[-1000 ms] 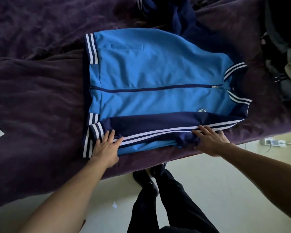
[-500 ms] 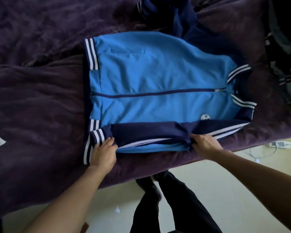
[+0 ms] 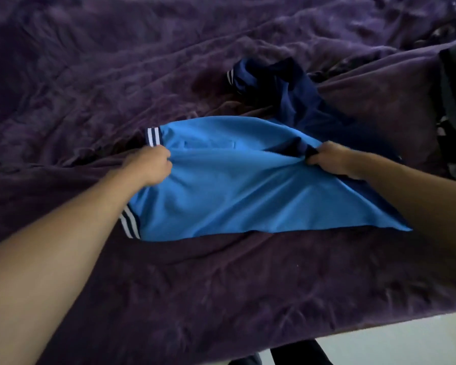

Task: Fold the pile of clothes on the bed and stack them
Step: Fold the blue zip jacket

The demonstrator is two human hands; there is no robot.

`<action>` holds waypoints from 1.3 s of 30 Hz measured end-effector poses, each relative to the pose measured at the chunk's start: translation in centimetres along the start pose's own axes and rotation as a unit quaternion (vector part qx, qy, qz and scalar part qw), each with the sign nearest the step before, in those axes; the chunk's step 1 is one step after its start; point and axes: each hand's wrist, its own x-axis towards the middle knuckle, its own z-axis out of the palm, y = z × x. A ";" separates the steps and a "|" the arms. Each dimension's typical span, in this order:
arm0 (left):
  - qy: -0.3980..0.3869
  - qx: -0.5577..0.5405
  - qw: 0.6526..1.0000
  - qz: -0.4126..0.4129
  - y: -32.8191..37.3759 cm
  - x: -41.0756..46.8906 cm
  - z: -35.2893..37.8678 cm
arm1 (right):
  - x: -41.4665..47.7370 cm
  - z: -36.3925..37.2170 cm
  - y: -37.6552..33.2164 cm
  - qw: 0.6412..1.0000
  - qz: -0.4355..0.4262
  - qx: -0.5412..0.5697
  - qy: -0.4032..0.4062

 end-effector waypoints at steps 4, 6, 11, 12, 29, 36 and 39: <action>0.068 0.029 0.995 -0.065 2.5 8.9 0.1 | 8.5 -0.8 -0.2 0.995 -0.027 -0.072 0.063; 0.129 0.050 0.988 -0.075 3.5 11.7 2.2 | 11.5 -0.1 0.9 0.981 -0.028 -0.157 0.110; 0.122 0.084 0.988 -0.039 5.4 13.9 10.4 | 14.5 2.3 3.6 0.962 -0.028 -0.249 0.109; 0.111 0.090 0.989 -0.041 5.3 14.0 11.4 | 14.7 2.0 3.4 0.959 -0.042 -0.258 0.111; 0.157 -0.490 0.845 -0.142 3.0 12.3 6.0 | 6.1 1.4 -6.5 0.862 -0.457 -0.137 0.170; 0.103 -0.626 0.757 -0.157 5.4 9.9 5.4 | -0.9 10.4 2.6 0.895 -0.317 -0.288 -0.125; 0.113 -0.509 0.850 -0.074 7.2 9.3 5.9 | -0.1 9.1 4.4 0.911 -0.362 -0.175 0.088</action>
